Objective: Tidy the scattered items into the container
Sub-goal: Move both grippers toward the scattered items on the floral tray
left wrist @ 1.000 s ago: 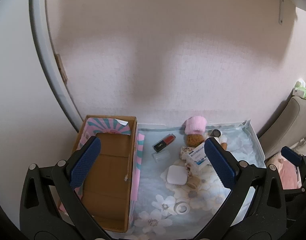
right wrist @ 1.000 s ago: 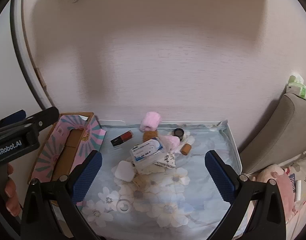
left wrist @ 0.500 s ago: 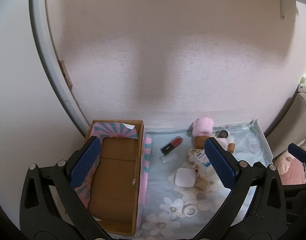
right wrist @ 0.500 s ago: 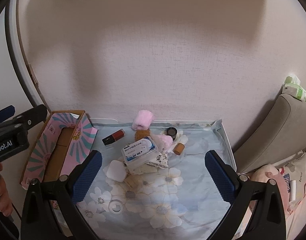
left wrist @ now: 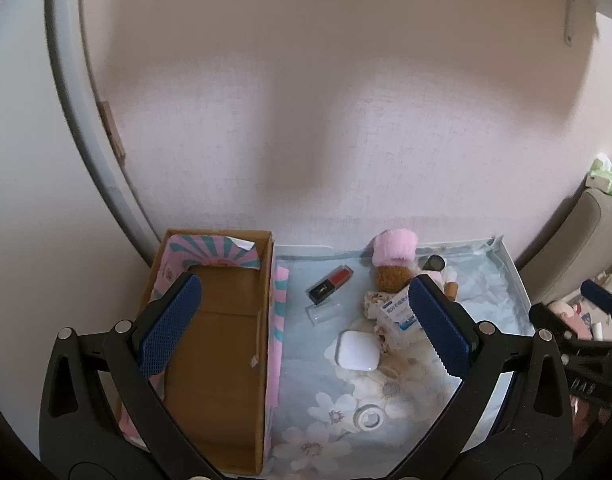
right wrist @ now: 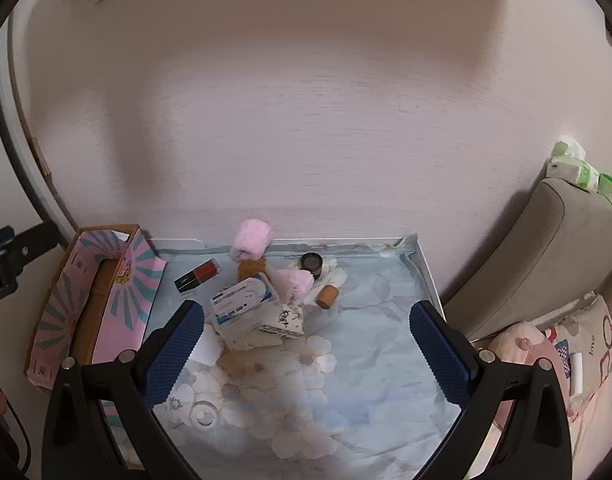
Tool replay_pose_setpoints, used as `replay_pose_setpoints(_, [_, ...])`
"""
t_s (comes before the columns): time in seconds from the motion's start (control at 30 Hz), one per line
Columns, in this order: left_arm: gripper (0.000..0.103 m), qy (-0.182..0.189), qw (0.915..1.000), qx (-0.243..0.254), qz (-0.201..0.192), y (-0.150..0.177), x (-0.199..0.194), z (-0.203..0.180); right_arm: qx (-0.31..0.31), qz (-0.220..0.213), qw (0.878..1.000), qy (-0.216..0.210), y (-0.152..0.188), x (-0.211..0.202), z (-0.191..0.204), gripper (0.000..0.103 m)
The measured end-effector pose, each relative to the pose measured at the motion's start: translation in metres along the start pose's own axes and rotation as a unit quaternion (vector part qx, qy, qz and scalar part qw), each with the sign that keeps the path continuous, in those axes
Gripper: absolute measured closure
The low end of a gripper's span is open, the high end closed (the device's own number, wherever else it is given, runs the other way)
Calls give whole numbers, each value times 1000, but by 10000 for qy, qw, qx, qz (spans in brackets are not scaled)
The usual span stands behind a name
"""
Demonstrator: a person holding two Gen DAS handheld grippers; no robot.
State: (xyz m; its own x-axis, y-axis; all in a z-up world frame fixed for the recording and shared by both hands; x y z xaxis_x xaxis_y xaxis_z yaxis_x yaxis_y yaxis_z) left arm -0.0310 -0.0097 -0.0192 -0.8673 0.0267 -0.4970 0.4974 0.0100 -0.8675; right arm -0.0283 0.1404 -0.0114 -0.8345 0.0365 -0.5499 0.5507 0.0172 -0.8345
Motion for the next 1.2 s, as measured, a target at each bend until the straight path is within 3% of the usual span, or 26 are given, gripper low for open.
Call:
replay_pose_setpoints(0.1, [0,0,9998,208,-58,-2,-1,-4,64,-11,10000,55,-1,1,-8,1])
replay_pose_setpoints(0.67, [0,257,9994,-204,-93,-3,0,-7,14,37,9998,-210,-2,9,-9,1])
replay_pose_setpoints(0.83, [0,107,9999,-33,-33,-1,7,-12,-37,78,9994,-328,-2,12,-6,1])
replay_pose_setpoints(0.93, [0,488,9988,-44,38,-4,13,-15,-131,78,9983,-571,-7,14,-6,1])
replay_pose_setpoints(1.0, [0,1038,9945,116,116,-7,19,-21,-344,53,9956,-875,-14,14,-8,1])
replay_pose_setpoints(1.13, [0,1625,9814,1013,154,-6,34,-47,-839,-11,9843,-1553,-28,17,-16,1])
replay_pose_setpoints(1.2, [0,2007,9663,1581,323,5,49,-67,-1157,-79,9778,-1746,-29,24,-24,1])
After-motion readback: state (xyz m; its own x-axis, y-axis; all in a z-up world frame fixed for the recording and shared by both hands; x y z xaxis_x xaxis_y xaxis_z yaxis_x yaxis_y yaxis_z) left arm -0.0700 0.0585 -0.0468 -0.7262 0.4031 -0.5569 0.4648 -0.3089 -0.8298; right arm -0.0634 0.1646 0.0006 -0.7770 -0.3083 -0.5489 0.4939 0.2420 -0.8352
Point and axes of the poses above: each gripper's, at about its wrist camera, not at the fingertips, and x roughly the way its jaws point, z to its left, y to its underside, the point moved 1 cm from there along x, roughly the way its jaws point, and after that the axes turned 14 degrees about -z, right-handed, at the moved point
